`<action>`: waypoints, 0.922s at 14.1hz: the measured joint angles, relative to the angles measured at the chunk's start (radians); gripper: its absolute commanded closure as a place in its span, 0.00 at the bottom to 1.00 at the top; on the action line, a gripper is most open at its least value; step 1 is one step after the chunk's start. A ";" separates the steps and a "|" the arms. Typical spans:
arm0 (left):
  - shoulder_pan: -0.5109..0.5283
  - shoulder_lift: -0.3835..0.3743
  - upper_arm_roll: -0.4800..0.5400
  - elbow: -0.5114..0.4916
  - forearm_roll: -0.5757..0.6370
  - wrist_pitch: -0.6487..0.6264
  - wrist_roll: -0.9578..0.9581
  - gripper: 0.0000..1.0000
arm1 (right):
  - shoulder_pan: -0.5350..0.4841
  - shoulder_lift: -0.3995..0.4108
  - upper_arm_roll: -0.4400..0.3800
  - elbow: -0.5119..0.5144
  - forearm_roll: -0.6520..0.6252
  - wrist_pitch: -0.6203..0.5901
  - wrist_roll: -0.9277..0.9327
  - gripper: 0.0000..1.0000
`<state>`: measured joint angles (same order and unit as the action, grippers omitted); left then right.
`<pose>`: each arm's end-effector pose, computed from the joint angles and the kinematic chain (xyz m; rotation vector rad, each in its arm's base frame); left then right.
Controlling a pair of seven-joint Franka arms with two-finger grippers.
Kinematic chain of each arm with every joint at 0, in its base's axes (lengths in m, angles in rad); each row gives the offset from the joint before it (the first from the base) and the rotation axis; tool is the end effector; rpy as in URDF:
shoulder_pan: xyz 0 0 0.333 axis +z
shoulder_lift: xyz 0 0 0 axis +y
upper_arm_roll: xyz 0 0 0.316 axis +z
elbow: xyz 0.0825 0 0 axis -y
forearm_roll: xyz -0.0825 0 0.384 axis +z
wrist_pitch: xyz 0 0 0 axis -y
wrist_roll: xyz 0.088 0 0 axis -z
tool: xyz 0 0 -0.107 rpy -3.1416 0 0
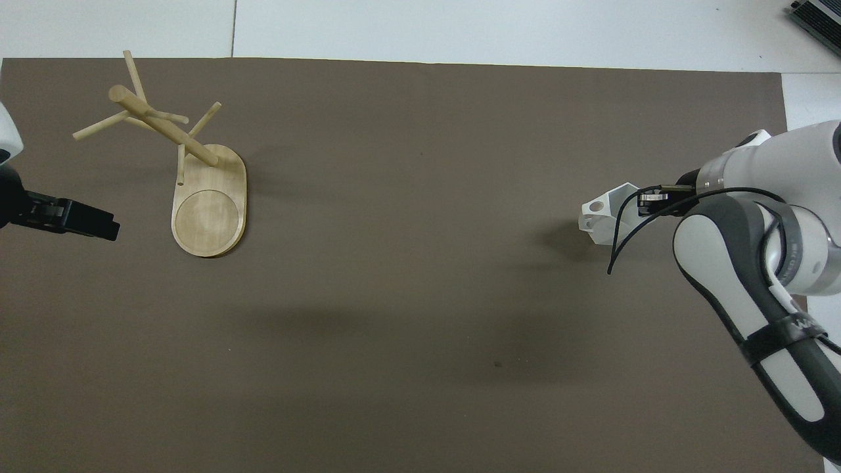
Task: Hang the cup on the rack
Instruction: 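Lift the white cup with the right gripper toward the mug tree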
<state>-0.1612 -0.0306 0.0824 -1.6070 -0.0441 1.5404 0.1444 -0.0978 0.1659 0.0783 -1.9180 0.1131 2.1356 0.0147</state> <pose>0.5394 -0.0467 0.6217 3.0740 -0.3455 -0.0535 0.6021 -0.0085 0.4127 -3.0274 0.1420 -0.0790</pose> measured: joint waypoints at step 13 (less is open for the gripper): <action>0.000 0.000 0.000 0.000 0.000 0.000 0.000 0.00 | 0.002 -0.014 0.108 0.114 0.235 -0.064 -0.018 1.00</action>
<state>-0.1612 -0.0306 0.0825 -1.6070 -0.0441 1.5404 0.1443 -0.0959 0.1515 0.1867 -1.8037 0.3483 2.0716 -0.0032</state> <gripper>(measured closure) 0.000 0.960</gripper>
